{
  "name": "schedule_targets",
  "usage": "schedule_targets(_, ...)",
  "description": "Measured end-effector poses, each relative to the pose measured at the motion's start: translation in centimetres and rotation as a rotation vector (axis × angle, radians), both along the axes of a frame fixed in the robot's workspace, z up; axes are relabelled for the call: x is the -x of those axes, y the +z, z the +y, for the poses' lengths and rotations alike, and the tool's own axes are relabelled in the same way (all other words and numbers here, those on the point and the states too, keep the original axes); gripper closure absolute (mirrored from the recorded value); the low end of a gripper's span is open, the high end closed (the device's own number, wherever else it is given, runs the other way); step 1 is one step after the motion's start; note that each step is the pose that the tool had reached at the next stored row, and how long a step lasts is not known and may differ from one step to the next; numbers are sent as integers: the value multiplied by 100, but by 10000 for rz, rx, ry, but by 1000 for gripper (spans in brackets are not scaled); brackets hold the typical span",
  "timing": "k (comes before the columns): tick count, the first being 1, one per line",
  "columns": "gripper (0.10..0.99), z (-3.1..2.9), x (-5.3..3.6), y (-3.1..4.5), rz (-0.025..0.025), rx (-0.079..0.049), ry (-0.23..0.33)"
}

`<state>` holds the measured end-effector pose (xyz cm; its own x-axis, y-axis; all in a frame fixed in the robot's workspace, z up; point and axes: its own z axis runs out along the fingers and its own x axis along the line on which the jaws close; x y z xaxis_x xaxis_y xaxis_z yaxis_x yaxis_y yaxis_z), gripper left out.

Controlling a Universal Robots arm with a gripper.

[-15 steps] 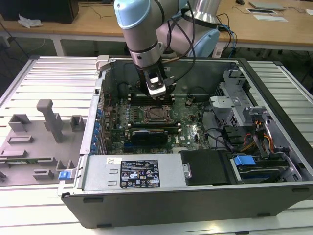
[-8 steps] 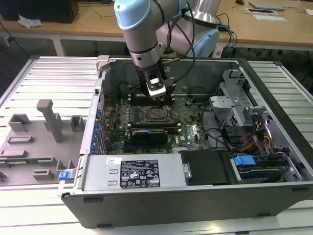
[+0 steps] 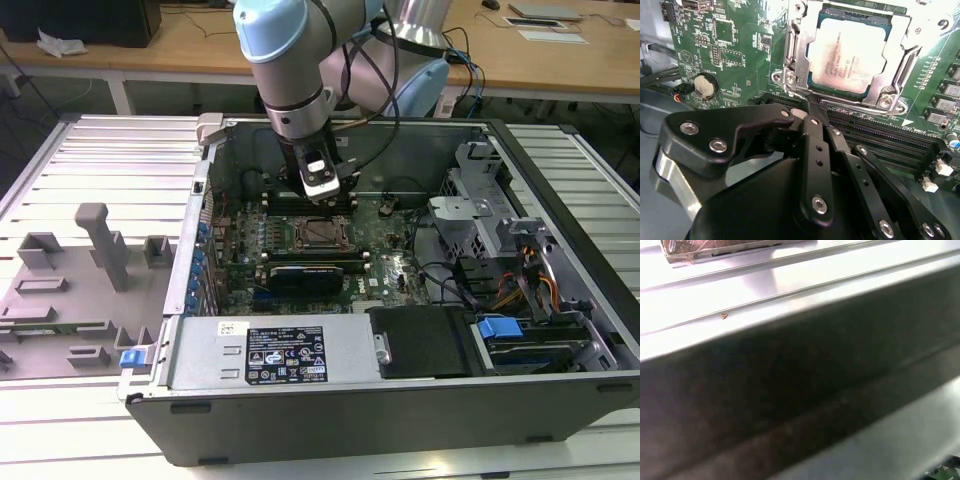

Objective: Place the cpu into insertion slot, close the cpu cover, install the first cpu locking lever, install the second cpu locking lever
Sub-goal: 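Install the first cpu locking lever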

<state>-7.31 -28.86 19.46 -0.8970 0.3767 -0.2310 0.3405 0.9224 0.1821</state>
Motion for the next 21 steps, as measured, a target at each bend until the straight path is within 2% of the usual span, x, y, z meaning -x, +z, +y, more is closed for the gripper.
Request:
schedule_targets(6,980,-1,0,109,3,5,0)
schedule_targets(10,980,-1,1,245,3,5,0)
schedule_targets(15,980,-1,0,267,3,5,0)
schedule_targets(16,980,-1,-2,267,124,7,2)
schedule_targets(17,980,-1,-11,265,360,6,0)
schedule_targets(18,980,-1,-25,264,680,6,-1)
schedule_targets(19,980,-1,-36,263,921,6,2)
schedule_targets(20,980,-1,-41,263,1091,6,0)
schedule_targets(21,980,-1,-44,262,1194,4,1)
